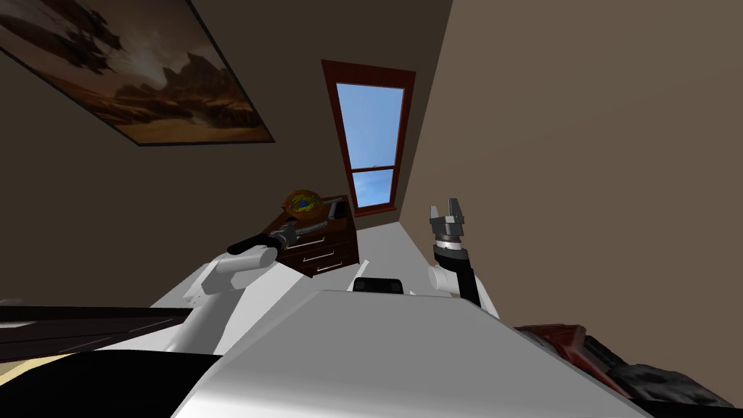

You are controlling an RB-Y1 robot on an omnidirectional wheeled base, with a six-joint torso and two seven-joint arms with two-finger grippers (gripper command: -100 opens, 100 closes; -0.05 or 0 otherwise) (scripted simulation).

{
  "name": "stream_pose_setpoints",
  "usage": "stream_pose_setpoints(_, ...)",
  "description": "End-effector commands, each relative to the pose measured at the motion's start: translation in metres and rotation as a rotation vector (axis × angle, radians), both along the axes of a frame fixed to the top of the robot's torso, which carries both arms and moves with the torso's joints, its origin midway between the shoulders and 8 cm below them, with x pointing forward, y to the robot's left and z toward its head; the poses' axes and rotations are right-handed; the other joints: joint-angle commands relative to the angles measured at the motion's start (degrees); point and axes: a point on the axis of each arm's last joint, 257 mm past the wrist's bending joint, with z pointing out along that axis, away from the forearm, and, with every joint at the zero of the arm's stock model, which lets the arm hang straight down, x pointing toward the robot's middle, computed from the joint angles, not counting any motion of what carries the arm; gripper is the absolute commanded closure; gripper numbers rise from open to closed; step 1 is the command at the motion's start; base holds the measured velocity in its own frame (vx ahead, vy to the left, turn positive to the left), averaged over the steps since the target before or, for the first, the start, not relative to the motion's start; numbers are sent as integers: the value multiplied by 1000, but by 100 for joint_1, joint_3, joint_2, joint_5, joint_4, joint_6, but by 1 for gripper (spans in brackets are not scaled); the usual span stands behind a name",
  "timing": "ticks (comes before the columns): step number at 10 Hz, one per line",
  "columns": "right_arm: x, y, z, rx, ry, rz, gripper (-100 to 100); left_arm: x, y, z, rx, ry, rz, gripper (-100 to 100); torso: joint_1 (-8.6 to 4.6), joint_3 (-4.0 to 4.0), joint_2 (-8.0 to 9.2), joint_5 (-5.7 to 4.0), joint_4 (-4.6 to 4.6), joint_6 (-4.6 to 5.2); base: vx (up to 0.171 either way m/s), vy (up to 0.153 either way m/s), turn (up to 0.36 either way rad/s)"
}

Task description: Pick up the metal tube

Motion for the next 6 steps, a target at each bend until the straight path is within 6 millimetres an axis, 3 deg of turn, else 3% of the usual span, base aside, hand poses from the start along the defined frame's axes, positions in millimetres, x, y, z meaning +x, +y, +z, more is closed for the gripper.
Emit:
stream_pose_setpoints(1, 0, 0, 0, 0, 0, 0, 0, -9, 4, -7, -10, 45, 14, -100, 0, 0, 0, 0, 0, 0, 62, 4, -16)
stream_pose_setpoints(6, 0, 0, 0, 0, 0, 0, 0, -35, 28, -27, -35, 186, 69, -100, 4, 1, 3, 1, 0, -1, 73, 15, -31)
